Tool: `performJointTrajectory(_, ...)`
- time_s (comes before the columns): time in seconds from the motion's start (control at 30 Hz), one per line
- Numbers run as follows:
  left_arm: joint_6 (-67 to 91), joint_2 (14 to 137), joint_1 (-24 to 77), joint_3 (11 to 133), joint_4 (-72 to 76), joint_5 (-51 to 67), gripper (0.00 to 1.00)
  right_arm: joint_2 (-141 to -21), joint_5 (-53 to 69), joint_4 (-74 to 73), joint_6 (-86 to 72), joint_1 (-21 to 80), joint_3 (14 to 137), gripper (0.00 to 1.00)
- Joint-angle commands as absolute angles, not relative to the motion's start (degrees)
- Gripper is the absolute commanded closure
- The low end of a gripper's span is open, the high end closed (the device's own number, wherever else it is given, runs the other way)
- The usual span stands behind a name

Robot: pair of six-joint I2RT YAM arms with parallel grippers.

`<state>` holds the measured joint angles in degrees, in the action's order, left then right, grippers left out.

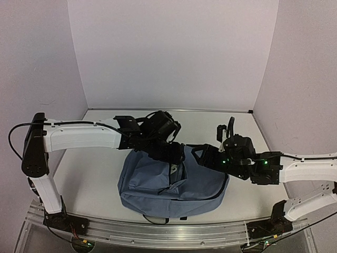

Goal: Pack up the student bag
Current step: Place the stationery in the student bag, then zip the student bag at the center of the board.

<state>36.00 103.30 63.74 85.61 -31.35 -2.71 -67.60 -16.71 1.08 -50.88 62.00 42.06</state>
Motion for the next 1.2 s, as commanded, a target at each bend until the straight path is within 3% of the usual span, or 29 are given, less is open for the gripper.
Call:
performJointTrajectory(0.0, 37.73, 94.39, 62.17, 80.54, -24.78, 2.91, 0.28, -63.46, -13.2, -2.85, -40.79, 61.87, 44.78, 0.35)
performJointTrajectory(0.13, 43.16, 87.79, 54.81, 72.13, -22.76, 11.23, 0.15, -61.56, -0.81, -3.15, -31.92, 62.31, 46.32, 0.38)
performJointTrajectory(0.33, 45.68, 81.03, 50.62, 64.77, -30.36, 10.02, 0.01, -69.19, 5.39, -9.09, -26.53, 67.85, 53.45, 0.47)
performJointTrajectory(0.77, 56.86, 65.1, 47.64, 45.72, -42.01, 14.88, 0.0, -89.02, 4.68, -16.47, -15.42, 75.43, 67.94, 0.54)
performJointTrajectory(0.83, 58.44, 64.3, 47.64, 42.77, -40.26, 17.16, 0.03, -91.92, 3.05, -18.49, -13.49, 75.41, 69.89, 0.56)
performJointTrajectory(0.97, 60.77, 63.47, 47.64, 38.62, -36.3, 19.24, 0.3, -95.98, 0.13, -22.09, -10.27, 75.41, 72.7, 0.59)
performJointTrajectory(1.03, 61.37, 63.39, 47.64, 37.6, -35.1, 19.43, 0.38, -97.02, -1.78, -23.08, -8.9, 75.42, 73.71, 0.6)
performJointTrajectory(1.17, 62.59, 63.66, 47.64, 35.63, -30.12, 21.53, 0.4, -97.95, -2.52, -24.64, -6.7, 75.41, 75.01, 0.62)
